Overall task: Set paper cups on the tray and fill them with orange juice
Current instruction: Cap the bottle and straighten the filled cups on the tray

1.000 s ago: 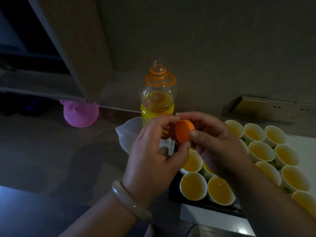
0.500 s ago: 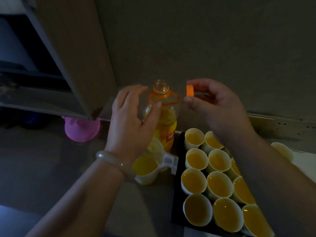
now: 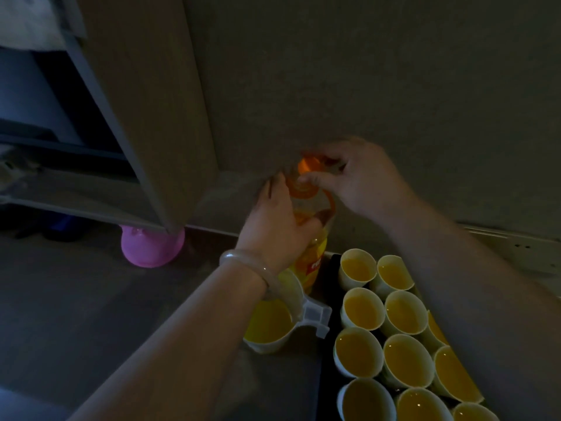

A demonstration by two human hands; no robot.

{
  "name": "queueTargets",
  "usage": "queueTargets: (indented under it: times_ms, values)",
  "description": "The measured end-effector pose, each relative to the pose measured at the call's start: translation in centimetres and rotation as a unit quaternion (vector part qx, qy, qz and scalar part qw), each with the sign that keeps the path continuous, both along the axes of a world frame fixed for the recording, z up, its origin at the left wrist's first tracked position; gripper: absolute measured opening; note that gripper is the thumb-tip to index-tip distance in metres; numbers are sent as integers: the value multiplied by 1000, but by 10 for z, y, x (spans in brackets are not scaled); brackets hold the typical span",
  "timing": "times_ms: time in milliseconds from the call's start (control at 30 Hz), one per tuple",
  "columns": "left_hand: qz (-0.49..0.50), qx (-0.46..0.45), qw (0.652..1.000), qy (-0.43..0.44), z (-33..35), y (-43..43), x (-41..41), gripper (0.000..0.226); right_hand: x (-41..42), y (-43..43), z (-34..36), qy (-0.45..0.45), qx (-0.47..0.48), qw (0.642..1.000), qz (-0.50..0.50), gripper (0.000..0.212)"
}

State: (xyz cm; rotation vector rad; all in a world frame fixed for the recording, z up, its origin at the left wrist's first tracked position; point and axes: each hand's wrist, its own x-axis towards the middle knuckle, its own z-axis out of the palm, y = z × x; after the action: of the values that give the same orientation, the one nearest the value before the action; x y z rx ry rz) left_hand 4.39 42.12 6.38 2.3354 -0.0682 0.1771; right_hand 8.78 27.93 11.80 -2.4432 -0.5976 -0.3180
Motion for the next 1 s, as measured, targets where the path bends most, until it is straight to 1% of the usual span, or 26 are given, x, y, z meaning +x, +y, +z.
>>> queueTargets:
  times_ms: [233,467,567,633,700,767,800,900,1000]
  values:
    - [23,17,1000,11,-7,-11,-15,87,2,6,10,-9,-60,998,14,48]
    - [43,31,999,4,-9,-20,-19,87,8,8,24,23,-131,990,45,43]
    - [37,33,999,9,-11,-18,-18,86,11,9,28,40,-161,985,44,43]
    - [25,24,999,23,-10,-16,-17,86,11,11,28,24,-172,984,25,47]
    - [22,21,999,27,-10,-15,-17,85,10,15,22,-22,-194,981,2,51]
    - [27,22,999,25,-9,-16,-17,84,9,19,17,-60,-202,977,-6,51]
    - [29,20,999,24,-9,-16,-18,85,8,19,17,-61,-197,978,-7,50]
    - [25,21,999,23,-9,-17,-18,88,7,16,23,-12,-182,983,12,46]
    - [36,19,999,12,-11,-18,-18,87,9,13,34,41,-189,980,46,45]
